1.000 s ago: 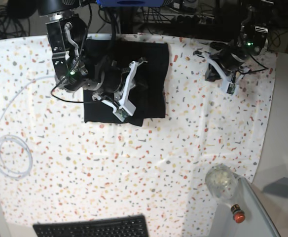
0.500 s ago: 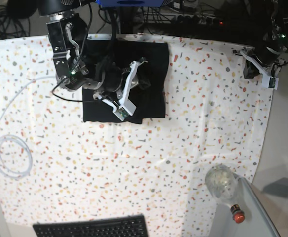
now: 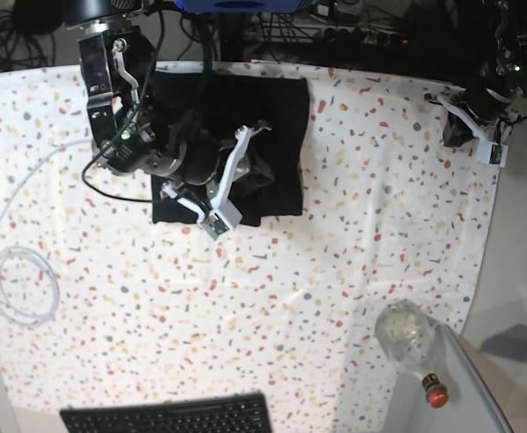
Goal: Layout the t-shirt on the table in an organized manner, then fold the t-shirt properly
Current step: 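Fold the held end with the right gripper over toward the left gripper, then release the folded shirt and pull the right gripper back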
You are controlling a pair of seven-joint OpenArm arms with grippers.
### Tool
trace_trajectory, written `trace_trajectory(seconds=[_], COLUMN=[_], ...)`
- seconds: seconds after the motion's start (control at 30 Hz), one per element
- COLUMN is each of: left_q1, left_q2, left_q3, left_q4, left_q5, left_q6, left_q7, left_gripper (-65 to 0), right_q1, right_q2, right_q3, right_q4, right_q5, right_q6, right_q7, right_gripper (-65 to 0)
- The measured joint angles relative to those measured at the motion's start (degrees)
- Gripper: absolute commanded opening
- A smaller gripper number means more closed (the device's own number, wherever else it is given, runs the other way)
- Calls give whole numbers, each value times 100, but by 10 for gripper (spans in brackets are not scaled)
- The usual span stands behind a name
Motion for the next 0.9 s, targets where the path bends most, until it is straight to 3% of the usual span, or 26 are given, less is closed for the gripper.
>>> trace_trajectory(seconds=[0.2, 0.27, 0.3, 0.33, 0.43, 0.53, 0.7, 0.77, 0.9], left_q1=[-144, -142, -146, -160, -175, -166, -190, -192, -188], left_q2=[0, 20, 17, 13, 15, 17, 4, 26, 22], left_q3=[2, -11, -11, -20, -35, -33, -31, -11, -4], left_q4=[-205, -219, -223, -223, -219, -221, -221, -221, -221], left_q5=[-20, -4, -4, -9, -24, -20, -22, -22, -22], left_q6=[2, -2, -2, -2, -2, -2, -2, -2, 2], left_q7=[-2, 42, 39, 35, 26, 33, 33, 37, 37], left_gripper=[-650, -650, -650, -650, -650, -650, -650, -650, -650], right_q1=[7, -52, -74, -94, -254, -343, 31, -72, -181], right_q2=[96, 256, 398, 577, 1180, 1456, 1722, 1784, 1613], right_q3=[-341, -411, -409, -354, -68, 254, 782, 715, 173], right_q4=[59, 437, 710, 938, 1311, 1259, 87, -105, -46], right_q5=[-33, 55, 116, 96, 0, 85, -4, -37, 72], right_q6=[-24, -2, -90, -310, -721, -831, -885, -894, -855], right_q7=[-11, -24, 2, 85, 55, -26, 101, 37, 109], right_gripper=[-495, -557, -623, -650, -650, -650, -650, -650, -650])
